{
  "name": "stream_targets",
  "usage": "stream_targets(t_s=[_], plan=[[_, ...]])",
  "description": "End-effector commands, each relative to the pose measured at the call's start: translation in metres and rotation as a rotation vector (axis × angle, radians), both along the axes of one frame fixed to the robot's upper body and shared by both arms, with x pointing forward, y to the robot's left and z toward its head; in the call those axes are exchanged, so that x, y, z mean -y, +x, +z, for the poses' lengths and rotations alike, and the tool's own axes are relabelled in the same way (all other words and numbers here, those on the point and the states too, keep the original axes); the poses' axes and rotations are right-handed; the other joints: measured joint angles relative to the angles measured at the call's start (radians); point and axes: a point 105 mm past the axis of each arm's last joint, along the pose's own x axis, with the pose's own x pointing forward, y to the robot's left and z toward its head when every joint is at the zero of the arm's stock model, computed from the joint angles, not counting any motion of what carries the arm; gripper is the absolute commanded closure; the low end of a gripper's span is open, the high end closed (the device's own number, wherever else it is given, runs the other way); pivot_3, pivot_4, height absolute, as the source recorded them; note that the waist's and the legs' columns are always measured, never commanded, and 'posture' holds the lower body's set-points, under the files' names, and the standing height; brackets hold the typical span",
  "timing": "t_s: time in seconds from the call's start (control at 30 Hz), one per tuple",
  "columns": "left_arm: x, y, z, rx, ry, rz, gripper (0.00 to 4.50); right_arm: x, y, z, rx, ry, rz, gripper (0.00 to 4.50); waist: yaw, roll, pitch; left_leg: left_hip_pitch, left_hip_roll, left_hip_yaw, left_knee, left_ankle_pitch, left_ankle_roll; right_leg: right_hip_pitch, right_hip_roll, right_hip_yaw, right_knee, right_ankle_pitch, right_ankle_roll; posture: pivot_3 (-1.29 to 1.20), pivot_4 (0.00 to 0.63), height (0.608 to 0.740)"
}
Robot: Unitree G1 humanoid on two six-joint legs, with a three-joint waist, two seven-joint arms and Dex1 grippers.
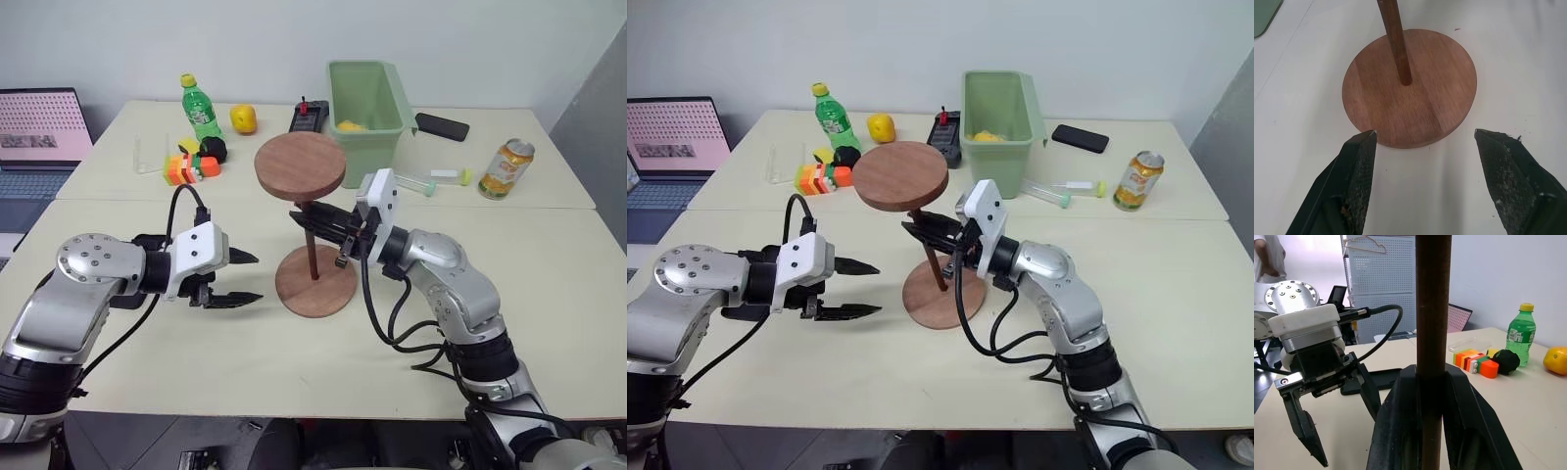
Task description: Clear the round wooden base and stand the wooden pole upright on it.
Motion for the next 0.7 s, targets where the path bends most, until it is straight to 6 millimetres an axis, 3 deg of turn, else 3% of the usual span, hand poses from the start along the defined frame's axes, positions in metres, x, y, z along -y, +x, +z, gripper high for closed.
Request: stream_targets(t_s=[0.03,0.7], plan=[[-0.0006,0.0009,0.0083,0.041,0.009,-0.012,1.19,-0.0001,-0.0024,-0.0082,0.0,-0.023,0.003,4.28,0.0,0.0,0.0,0.0,0.0,0.0,0.0,0.0,0.0,0.0,0.0,0.0,0.0,0.0,0.0,0.0,0.15,0.74],[0.0008,0.0054,0.008,0.05,0.001,-0.033,1.19,0.0073,0.0059,-0.0143,0.0,-0.062,-0.032,4.28,0.001,0.0,0.0,0.002,0.0,0.0,0.0,0.0,0.0,0.002,0.0,0.0,0.0,0.0,0.0,0.0,0.15,0.74]])
